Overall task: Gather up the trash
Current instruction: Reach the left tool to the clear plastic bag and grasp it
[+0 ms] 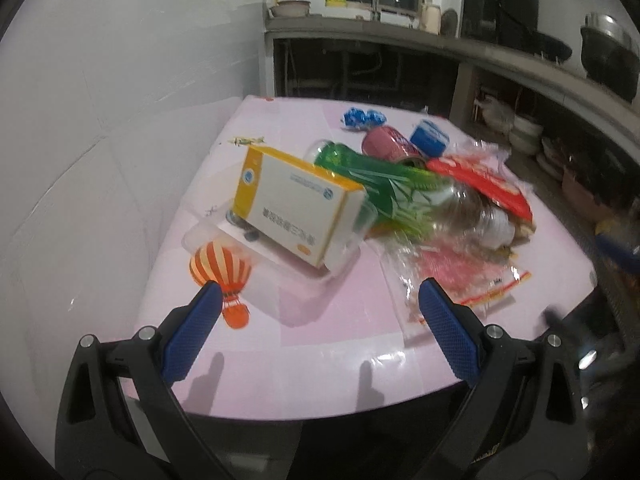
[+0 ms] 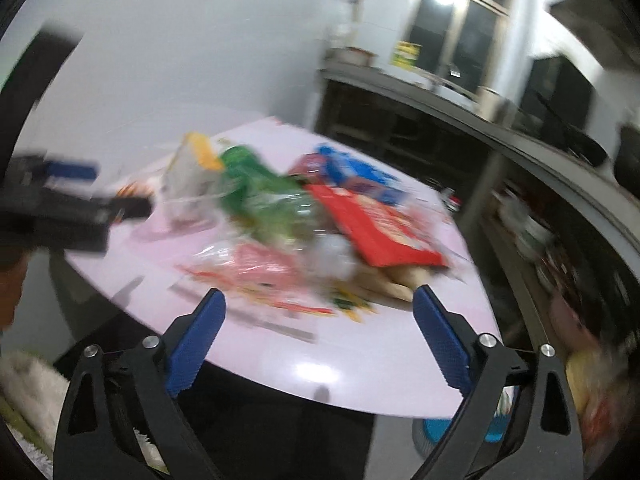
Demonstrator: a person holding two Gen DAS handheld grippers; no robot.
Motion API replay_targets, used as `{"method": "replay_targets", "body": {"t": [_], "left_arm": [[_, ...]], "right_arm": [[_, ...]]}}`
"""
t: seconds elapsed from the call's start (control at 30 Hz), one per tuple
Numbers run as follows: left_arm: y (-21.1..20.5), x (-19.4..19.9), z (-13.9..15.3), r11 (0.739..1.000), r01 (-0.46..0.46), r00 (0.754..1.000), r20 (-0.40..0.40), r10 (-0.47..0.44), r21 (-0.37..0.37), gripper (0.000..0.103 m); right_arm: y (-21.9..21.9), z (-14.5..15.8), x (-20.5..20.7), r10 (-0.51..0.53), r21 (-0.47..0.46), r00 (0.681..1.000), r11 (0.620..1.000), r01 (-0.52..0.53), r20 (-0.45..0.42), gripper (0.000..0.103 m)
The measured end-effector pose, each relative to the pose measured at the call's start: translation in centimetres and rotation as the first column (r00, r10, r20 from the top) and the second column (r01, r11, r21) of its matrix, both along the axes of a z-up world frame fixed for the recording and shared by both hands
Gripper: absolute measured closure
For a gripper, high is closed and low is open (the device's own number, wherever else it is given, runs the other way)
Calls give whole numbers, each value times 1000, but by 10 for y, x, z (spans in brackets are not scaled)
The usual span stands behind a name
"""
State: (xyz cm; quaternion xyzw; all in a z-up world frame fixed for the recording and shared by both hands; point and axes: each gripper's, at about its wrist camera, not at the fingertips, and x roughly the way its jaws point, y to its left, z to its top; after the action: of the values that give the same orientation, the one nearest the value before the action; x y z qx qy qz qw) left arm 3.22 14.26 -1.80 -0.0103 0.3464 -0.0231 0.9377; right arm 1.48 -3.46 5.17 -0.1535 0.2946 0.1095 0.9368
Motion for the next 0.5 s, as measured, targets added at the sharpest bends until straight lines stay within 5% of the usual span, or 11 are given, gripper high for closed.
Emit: {"method": "replay_targets", "body": {"t": [0.1,0.2,0.5], "left_arm": [[6,2,2,1000,-4,1000,24,5,-18,9],[7,5,8,999,11,999,51,-9,-40,9],[-16,24,40,981,154,977,168,-133,-117,9]], "right_arm": [[21,-7,2,60,-63,998,996,-60,-13,24],[17,-3,3,65,-30,998,997,-66,-21,25],[-43,16,25,-143,-2,988,990,144,55,30]]}}
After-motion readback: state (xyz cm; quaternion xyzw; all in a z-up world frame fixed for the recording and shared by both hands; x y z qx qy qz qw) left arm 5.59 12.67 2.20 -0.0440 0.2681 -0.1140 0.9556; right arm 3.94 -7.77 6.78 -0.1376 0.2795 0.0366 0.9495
